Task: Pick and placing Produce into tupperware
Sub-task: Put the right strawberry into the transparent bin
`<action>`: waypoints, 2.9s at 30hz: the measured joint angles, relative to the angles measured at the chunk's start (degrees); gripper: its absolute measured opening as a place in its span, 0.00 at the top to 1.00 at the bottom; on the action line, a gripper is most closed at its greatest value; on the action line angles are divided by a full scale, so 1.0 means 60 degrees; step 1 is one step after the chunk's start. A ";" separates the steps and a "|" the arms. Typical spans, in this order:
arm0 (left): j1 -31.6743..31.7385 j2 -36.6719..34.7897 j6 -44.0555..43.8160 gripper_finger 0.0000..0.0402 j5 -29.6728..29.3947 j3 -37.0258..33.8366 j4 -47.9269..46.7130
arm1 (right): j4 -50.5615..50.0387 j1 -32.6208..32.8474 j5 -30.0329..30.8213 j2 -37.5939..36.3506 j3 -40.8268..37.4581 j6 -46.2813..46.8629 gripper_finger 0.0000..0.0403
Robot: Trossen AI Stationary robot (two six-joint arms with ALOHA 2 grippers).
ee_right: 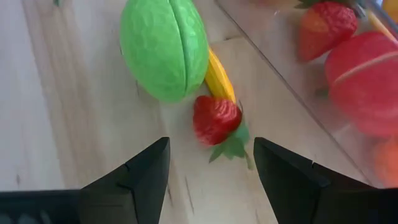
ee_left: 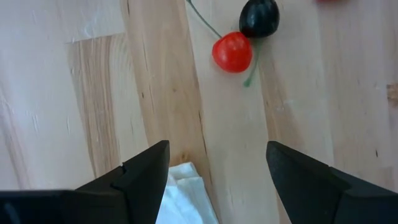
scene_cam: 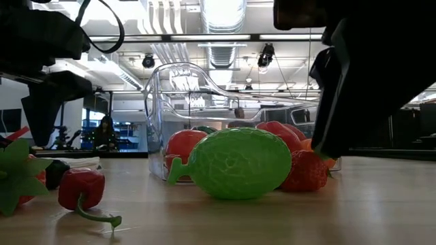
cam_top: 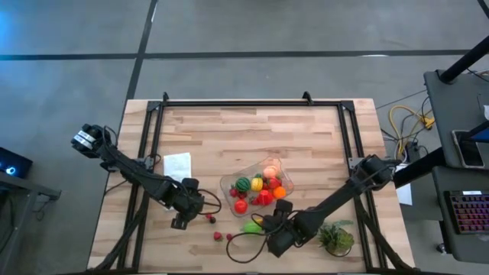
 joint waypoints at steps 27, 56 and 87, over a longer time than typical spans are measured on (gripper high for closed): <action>-0.0001 -0.0002 0.0154 0.37 -0.0470 -0.0018 0.0002 | 0.1454 -0.0609 -0.0159 0.0044 -0.0659 -0.0388 0.44; 0.0084 -0.0004 0.0139 0.37 -0.0517 -0.0018 0.0097 | 0.1501 -0.0379 -0.0321 0.0055 -0.0960 0.0231 0.44; 0.0084 -0.0004 0.0136 0.37 -0.0517 -0.0018 0.0104 | 0.1421 -0.0379 -0.0434 -0.0163 -0.0879 0.2848 0.64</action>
